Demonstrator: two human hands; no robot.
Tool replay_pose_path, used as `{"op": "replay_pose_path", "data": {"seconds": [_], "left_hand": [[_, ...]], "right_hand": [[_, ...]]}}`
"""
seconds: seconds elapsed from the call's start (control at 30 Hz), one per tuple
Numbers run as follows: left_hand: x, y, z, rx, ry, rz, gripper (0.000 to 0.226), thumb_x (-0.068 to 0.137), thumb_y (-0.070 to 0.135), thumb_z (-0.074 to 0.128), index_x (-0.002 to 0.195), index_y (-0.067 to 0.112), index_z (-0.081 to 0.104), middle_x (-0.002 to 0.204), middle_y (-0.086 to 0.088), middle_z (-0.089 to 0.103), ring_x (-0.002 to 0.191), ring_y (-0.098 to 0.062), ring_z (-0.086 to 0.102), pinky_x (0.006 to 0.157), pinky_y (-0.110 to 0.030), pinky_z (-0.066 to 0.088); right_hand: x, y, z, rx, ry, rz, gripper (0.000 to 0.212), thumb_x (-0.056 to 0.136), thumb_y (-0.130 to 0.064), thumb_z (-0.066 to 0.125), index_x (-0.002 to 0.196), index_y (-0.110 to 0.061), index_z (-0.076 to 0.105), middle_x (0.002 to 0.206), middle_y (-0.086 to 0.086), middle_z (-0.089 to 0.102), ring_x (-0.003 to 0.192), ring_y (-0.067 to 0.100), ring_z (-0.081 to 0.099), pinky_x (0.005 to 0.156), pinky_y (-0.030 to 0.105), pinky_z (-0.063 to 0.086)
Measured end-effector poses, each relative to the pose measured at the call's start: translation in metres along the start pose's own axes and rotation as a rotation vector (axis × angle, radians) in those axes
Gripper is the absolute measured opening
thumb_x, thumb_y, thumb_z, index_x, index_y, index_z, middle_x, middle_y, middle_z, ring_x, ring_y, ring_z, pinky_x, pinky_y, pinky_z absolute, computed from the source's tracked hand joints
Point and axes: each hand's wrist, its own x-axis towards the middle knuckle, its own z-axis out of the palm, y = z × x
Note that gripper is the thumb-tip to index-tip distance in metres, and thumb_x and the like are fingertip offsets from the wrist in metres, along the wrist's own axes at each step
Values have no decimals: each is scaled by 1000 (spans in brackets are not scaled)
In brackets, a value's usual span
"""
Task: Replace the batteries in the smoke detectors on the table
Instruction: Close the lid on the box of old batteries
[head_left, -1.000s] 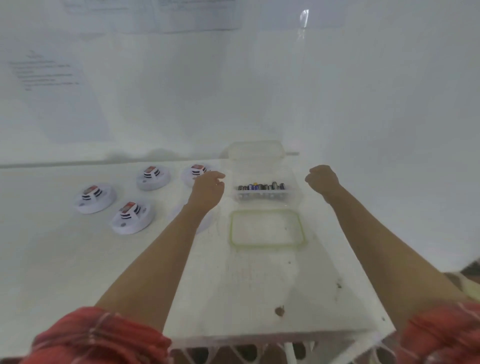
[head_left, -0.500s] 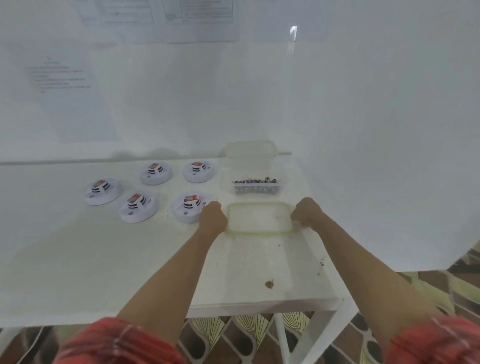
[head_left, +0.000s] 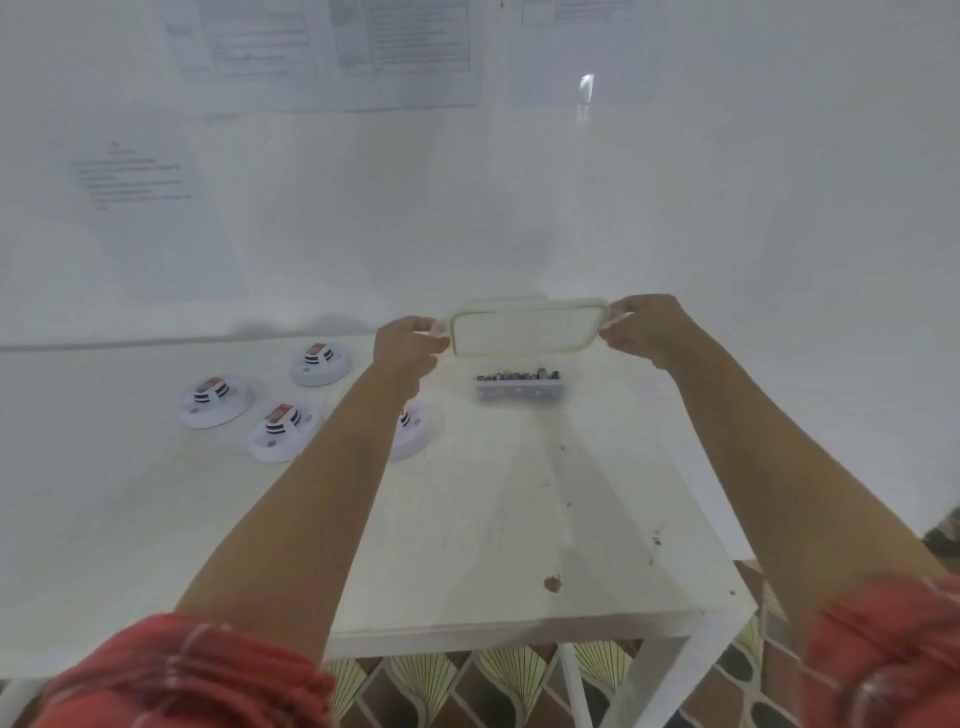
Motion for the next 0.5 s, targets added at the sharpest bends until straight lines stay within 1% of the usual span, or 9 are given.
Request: {"op": "replay_pose_path", "data": {"seconds": [0.1, 0.17, 0.2, 0.27, 0.3, 0.33, 0.37, 0.43, 0.5], "left_hand": [[13, 0, 5, -139, -42, -46, 23, 88, -10, 55, 74, 9, 54, 76, -8, 52, 67, -16, 52, 58, -20, 56], [26, -1, 10, -240, -74, -98, 21, 88, -17, 46, 84, 1, 55, 76, -12, 52, 68, -20, 55, 72, -28, 59], [33, -1, 13, -261, -79, -113, 26, 88, -20, 41, 94, 0, 57, 78, -12, 52, 71, -22, 56, 79, -30, 58], [48, -2, 18, -307, -78, -149, 38, 87, -23, 33, 103, 1, 58, 85, -12, 51, 78, -22, 55, 86, -32, 53], [53, -3, 19, -316, -83, -165, 36, 87, -21, 33, 99, 1, 59, 88, -11, 50, 79, -21, 54, 84, -31, 52], [57, -6, 20, -279, -93, -171, 29, 87, -14, 37, 92, 3, 60, 90, -10, 50, 78, -19, 54, 80, -27, 51], [61, -7, 21, -225, -101, -186, 22, 87, -4, 45, 89, 12, 60, 94, -7, 51, 78, -15, 54, 79, -22, 48], [68, -14, 22, -134, -70, -217, 7, 86, 12, 56, 83, 18, 60, 91, -1, 55, 76, -13, 55, 80, -24, 45], [73, -23, 24, -72, -42, -262, 11, 86, 13, 61, 76, 15, 58, 72, 1, 58, 69, -17, 52, 70, -25, 42]], "right_hand": [[15, 4, 2, 63, 20, -68, 32, 78, 17, 59, 63, -11, 56, 60, 1, 54, 60, 12, 50, 44, 8, 48], [34, 13, 3, 118, -11, -86, 33, 77, 22, 55, 63, -8, 57, 62, 5, 55, 61, 14, 52, 53, 10, 52], [45, 17, 4, 120, -20, -95, 32, 77, 24, 54, 65, -6, 58, 65, 6, 55, 61, 14, 53, 55, 11, 53], [61, 25, 4, 69, -35, -101, 21, 79, 22, 54, 78, 3, 63, 72, 6, 56, 64, 13, 54, 56, 9, 51], [68, 27, 4, 43, -63, -104, 19, 81, 19, 54, 91, 7, 64, 75, 5, 57, 68, 12, 54, 58, 8, 50], [75, 30, 2, 40, -105, -93, 25, 83, 17, 54, 105, 8, 62, 80, 5, 60, 74, 13, 56, 61, 8, 50], [81, 34, 0, 62, -157, -65, 29, 84, 15, 52, 112, 8, 59, 88, 7, 61, 81, 16, 57, 64, 9, 51], [95, 40, -3, 111, -204, 31, 27, 87, 13, 50, 112, 8, 59, 101, 10, 61, 96, 19, 57, 70, 13, 53], [102, 48, -4, 123, -241, 96, 13, 88, 8, 51, 95, 5, 62, 91, 7, 69, 99, 18, 57, 73, 15, 54]]}}
